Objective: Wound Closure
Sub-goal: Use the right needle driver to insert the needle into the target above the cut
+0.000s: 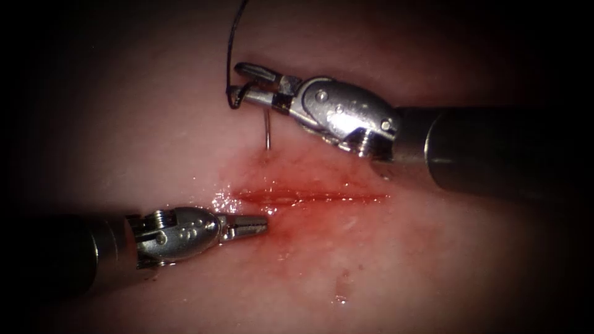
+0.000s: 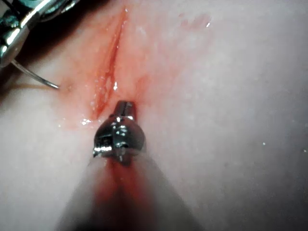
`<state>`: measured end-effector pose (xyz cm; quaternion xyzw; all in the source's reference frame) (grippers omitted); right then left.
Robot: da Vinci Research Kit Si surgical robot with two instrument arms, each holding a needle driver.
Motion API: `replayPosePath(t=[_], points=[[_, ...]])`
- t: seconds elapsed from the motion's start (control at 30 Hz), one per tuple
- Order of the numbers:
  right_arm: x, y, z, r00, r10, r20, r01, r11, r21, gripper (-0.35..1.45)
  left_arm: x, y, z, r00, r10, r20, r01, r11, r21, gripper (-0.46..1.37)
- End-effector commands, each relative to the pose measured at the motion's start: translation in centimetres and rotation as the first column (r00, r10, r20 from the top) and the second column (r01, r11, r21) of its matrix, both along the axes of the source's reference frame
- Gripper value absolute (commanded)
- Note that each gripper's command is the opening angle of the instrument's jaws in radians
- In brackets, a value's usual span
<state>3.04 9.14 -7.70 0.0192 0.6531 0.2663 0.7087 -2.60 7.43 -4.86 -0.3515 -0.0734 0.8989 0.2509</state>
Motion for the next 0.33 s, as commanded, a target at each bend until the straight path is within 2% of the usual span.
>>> replayPosePath(t=[0.03,0.33], points=[[0.00,0.00,0.00,1.000,-0.002,0.000,0.002,1.000,0.005,-0.35,0.00,0.00,0.00,1.000,0.007,0.006,-0.007,1.000,0.007,-0.35],[-0.01,-0.03,0.00,1.000,-0.007,0.002,0.007,1.000,0.004,-0.35,0.00,0.01,-0.02,1.000,0.004,0.005,-0.004,1.000,0.016,-0.35]])
